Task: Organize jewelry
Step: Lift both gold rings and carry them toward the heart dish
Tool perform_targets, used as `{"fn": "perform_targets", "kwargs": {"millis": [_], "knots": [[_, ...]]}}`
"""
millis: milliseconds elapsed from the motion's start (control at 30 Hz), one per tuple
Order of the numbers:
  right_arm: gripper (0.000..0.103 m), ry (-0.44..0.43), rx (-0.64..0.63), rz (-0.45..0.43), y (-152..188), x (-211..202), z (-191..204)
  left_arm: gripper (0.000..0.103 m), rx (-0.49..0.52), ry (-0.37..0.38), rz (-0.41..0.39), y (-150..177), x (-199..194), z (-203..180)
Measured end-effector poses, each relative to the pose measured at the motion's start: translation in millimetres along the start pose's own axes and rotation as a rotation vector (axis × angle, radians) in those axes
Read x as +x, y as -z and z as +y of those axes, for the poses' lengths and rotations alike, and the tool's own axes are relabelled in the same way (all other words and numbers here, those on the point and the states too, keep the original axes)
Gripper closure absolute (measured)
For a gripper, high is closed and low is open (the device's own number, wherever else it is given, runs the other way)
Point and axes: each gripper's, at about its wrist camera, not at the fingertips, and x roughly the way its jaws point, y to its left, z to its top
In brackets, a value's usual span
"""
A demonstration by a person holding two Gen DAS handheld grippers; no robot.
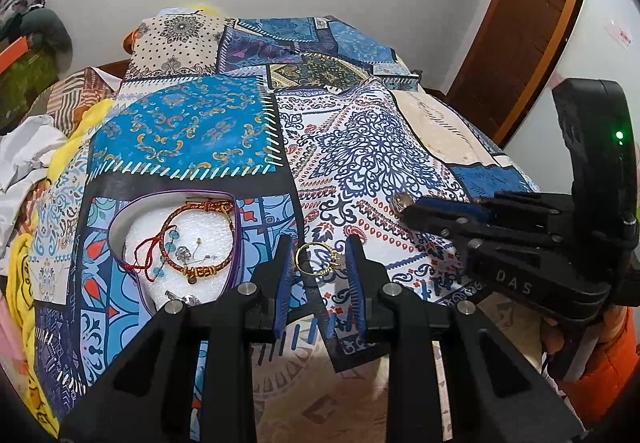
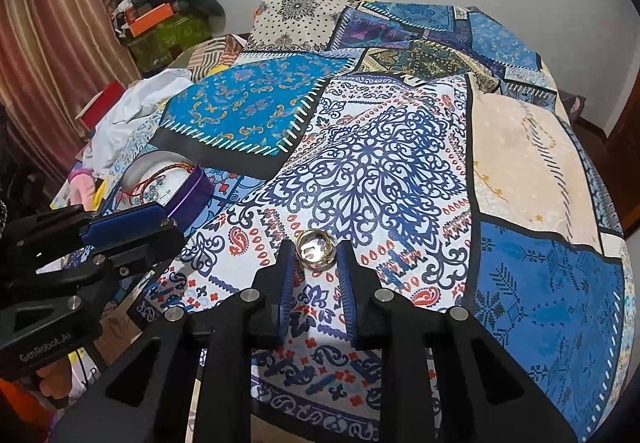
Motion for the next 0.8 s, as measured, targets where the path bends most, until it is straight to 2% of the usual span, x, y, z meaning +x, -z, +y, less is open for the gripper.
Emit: {"fn": "perform_targets", "kwargs": {"millis": [367,433,500,533,800], "knots": [[0.096,-0.001,-0.016,-0.017,2,-17,1,0.078,0.010,-0.002,-0.012,0,-8,-6],[0.092,0.007,-0.019,-0.003,0,-16,3,0.078,0.009,-0.002,-0.010,0,-9,-6],[0.078,0.013,-0.028,-0.006,-3,-15,6,0.078,0.009,-0.002,-0.010,0,-9,-7],[0.077,0.021,-0.033,-0.013,-5,-13,7,0.078,0.009,-0.002,-0.011,0,-9,-7],[0.076,0.006,0.004,0.001,-17,7,2,0.078,-0.004,-0.014,-0.014,2,-11,2]]}}
